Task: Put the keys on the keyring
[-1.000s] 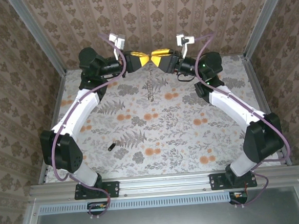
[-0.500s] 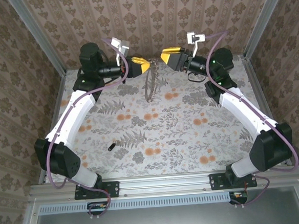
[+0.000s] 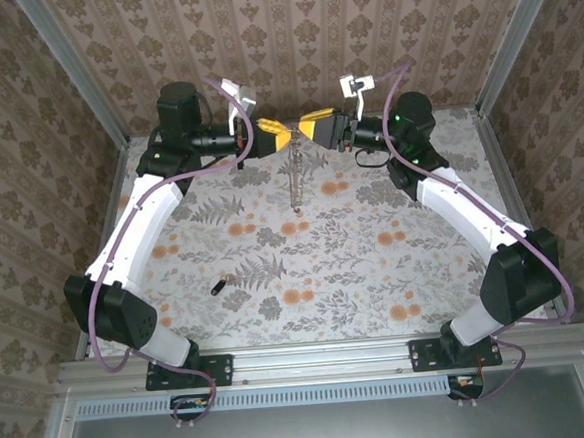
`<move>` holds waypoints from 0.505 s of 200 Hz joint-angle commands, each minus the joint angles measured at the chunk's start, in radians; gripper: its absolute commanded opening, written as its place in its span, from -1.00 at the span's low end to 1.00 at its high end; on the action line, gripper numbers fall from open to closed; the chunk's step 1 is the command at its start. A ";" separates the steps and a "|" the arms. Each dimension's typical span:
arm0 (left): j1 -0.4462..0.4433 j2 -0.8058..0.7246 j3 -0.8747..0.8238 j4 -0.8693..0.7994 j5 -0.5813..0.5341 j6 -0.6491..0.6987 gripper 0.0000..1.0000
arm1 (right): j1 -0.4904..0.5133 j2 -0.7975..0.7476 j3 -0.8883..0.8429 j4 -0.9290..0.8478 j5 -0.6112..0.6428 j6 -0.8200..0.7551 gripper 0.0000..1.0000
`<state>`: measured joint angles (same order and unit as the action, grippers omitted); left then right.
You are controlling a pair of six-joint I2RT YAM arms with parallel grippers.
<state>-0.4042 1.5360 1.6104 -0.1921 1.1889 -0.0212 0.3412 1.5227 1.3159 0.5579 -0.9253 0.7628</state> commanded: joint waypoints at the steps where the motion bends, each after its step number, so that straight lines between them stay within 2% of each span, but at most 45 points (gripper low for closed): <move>1: 0.004 -0.021 0.039 -0.004 0.015 0.034 -1.00 | 0.003 -0.061 0.005 -0.007 -0.013 -0.023 -0.26; 51: 0.005 -0.001 0.061 -0.016 0.025 0.033 -1.00 | 0.022 -0.063 0.009 -0.026 -0.030 -0.033 -0.35; 101: 0.005 0.001 0.063 -0.016 0.032 0.027 -1.00 | 0.036 -0.035 0.021 -0.013 -0.023 -0.025 -0.35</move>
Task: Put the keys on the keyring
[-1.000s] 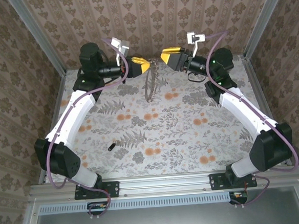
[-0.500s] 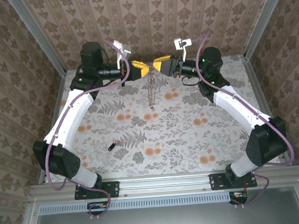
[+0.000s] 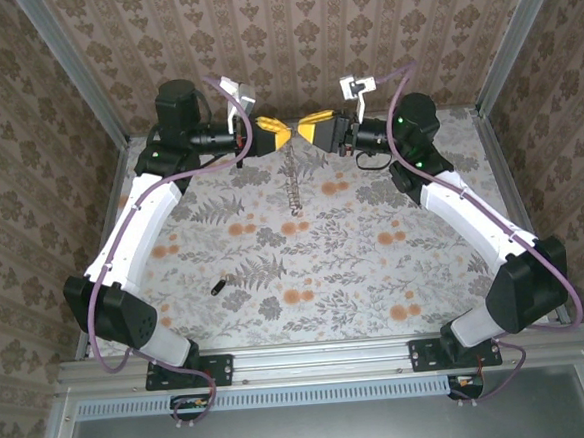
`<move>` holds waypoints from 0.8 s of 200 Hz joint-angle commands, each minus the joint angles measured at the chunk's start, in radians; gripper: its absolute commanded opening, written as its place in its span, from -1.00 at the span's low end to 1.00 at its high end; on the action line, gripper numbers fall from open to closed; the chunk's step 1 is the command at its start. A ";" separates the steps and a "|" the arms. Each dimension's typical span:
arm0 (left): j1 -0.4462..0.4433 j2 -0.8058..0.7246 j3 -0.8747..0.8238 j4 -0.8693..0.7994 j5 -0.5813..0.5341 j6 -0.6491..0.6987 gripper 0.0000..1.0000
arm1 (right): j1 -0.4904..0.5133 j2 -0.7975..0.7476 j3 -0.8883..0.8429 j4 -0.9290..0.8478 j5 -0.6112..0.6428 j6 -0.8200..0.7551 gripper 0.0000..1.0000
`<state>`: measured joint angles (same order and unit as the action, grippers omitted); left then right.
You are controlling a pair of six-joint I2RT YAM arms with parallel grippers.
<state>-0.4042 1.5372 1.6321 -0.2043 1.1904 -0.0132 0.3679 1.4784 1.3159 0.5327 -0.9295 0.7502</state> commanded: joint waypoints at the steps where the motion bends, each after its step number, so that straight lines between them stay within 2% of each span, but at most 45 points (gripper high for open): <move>1: 0.005 0.000 0.041 -0.004 0.031 0.018 -1.00 | 0.009 0.010 0.021 0.013 -0.020 -0.012 -0.35; 86: 0.004 0.002 0.039 0.001 0.040 0.019 -1.00 | 0.028 0.045 0.042 0.016 -0.026 -0.009 -0.42; 138: 0.005 0.003 0.037 0.002 0.045 0.017 -1.00 | 0.041 0.062 0.061 0.020 -0.035 -0.006 -0.61; 160: 0.004 0.003 0.037 0.003 0.045 0.016 -1.00 | 0.045 0.070 0.065 0.018 -0.040 -0.006 -0.79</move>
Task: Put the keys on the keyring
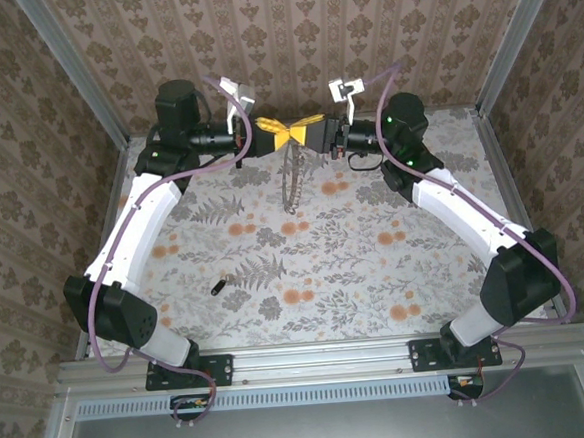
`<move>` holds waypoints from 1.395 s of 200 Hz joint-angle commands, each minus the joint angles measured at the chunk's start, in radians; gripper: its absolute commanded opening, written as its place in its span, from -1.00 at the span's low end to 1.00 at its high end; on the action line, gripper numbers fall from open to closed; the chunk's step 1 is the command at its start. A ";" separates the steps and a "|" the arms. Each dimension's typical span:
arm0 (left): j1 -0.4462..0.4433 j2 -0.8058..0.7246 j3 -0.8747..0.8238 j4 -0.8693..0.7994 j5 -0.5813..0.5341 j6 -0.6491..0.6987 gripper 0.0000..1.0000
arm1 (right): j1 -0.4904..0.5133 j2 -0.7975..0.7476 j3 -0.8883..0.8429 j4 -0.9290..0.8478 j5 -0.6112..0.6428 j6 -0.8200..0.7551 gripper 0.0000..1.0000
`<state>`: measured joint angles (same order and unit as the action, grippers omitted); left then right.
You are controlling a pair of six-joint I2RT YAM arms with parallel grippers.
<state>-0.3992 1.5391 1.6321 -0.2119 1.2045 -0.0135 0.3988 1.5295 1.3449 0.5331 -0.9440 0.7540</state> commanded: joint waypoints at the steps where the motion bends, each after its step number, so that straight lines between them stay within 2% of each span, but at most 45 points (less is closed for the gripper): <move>1: -0.001 0.001 0.037 0.011 0.030 0.016 -1.00 | 0.014 0.018 0.036 0.018 -0.026 -0.011 -0.80; 14: -0.001 0.002 0.037 0.011 0.031 0.016 -1.00 | 0.015 0.018 0.034 0.015 -0.026 -0.017 -1.00; 37: -0.001 0.000 0.037 0.021 0.010 0.001 -0.99 | 0.014 0.010 0.025 -0.007 -0.003 -0.052 -1.00; 45: 0.000 0.000 0.037 0.022 -0.007 -0.005 -0.87 | 0.011 0.005 0.020 -0.012 0.012 -0.067 -1.00; 57: 0.004 -0.007 0.030 0.039 -0.048 -0.028 -0.54 | 0.005 0.002 0.012 0.006 0.035 -0.075 -1.00; 75: 0.015 -0.013 0.007 0.103 -0.098 -0.089 -0.24 | -0.010 0.004 0.002 0.090 0.052 -0.047 -1.00; 104: 0.045 -0.028 -0.068 0.309 -0.155 -0.266 -0.07 | -0.022 0.015 -0.012 0.237 0.082 0.010 -1.00; 148: 0.056 -0.028 -0.093 0.429 -0.174 -0.391 -0.06 | -0.023 0.049 -0.035 0.465 0.154 0.104 -1.00; 179: 0.056 -0.010 -0.118 0.579 -0.164 -0.518 -0.17 | -0.023 0.089 -0.028 0.604 0.211 0.174 -1.00; 244: 0.054 0.057 -0.146 0.925 -0.142 -0.806 -0.35 | -0.023 0.174 0.018 0.753 0.294 0.278 -1.00; 279: 0.051 0.091 -0.138 0.997 -0.137 -0.877 -0.36 | -0.023 0.214 0.052 0.786 0.304 0.322 -1.00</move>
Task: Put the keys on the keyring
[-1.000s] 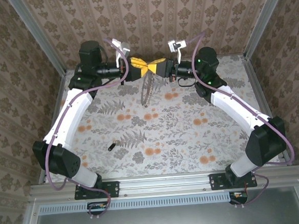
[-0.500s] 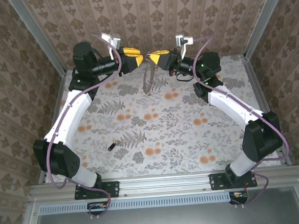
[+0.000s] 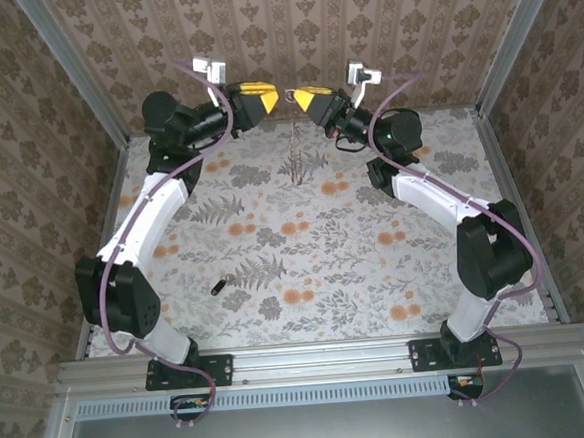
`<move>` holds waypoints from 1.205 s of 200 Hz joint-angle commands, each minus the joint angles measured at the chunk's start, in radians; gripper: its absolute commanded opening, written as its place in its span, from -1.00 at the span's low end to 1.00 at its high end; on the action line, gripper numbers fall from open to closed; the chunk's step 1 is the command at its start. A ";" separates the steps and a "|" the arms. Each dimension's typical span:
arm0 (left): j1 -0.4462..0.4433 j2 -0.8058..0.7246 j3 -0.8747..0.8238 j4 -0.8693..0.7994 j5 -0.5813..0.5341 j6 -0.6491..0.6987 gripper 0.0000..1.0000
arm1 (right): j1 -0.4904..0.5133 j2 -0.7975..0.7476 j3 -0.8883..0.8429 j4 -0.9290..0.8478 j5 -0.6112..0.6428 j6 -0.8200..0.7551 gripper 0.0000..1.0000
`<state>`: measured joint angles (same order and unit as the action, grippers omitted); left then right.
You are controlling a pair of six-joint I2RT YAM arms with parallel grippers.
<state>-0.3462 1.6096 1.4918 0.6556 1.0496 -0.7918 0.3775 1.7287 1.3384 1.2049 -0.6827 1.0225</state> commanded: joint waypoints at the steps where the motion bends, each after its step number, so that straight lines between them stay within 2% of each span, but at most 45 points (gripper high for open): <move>1: -0.002 0.020 0.002 0.130 0.018 -0.099 -0.36 | -0.002 0.015 0.059 0.114 0.042 0.055 -1.00; 241: -0.036 0.037 0.009 0.106 0.022 -0.073 -0.34 | 0.021 0.055 0.088 0.119 0.038 0.104 -1.00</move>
<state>-0.3782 1.6398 1.4918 0.7540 1.0618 -0.8825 0.3847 1.7836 1.3911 1.2579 -0.6571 1.1118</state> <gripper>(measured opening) 0.322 0.062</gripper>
